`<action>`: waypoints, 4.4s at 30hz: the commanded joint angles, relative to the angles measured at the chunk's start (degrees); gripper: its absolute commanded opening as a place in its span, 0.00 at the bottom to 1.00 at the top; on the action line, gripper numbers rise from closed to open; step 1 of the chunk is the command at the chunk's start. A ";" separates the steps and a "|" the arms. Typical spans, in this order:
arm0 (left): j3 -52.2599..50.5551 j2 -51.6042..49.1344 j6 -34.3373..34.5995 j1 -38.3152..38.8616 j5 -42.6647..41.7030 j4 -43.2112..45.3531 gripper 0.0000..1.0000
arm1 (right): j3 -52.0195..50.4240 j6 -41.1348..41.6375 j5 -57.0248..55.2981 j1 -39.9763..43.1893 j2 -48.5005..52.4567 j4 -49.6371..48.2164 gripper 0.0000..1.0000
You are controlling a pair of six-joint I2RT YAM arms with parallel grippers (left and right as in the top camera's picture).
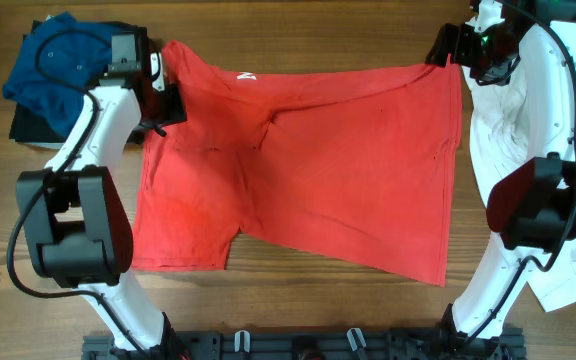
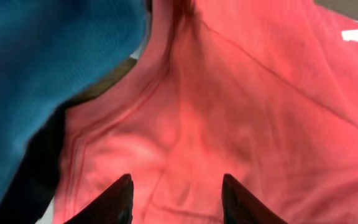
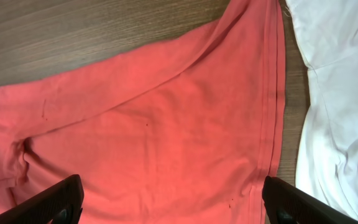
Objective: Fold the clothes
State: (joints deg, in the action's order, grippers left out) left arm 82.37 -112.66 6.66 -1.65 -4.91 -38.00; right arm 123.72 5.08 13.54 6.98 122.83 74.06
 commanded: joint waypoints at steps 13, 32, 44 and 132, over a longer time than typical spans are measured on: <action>-11.04 -0.66 1.11 -0.50 -3.17 4.61 0.43 | -0.42 -1.97 1.16 -0.39 0.83 -0.07 0.93; -11.13 -1.81 1.55 -1.09 -3.67 6.36 0.14 | -0.42 -2.12 1.16 -0.39 0.83 -0.17 0.93; -9.68 2.19 6.05 -1.09 -6.21 8.04 0.04 | -0.42 -2.10 1.14 -0.39 0.83 -0.46 0.92; -6.93 9.70 17.59 -0.72 5.60 50.27 0.04 | 0.20 0.11 -13.55 5.31 9.46 -29.18 0.04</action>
State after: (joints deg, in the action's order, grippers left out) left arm 73.91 -102.96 25.56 -1.19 3.18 12.40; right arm 123.24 7.75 0.38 12.10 137.34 42.65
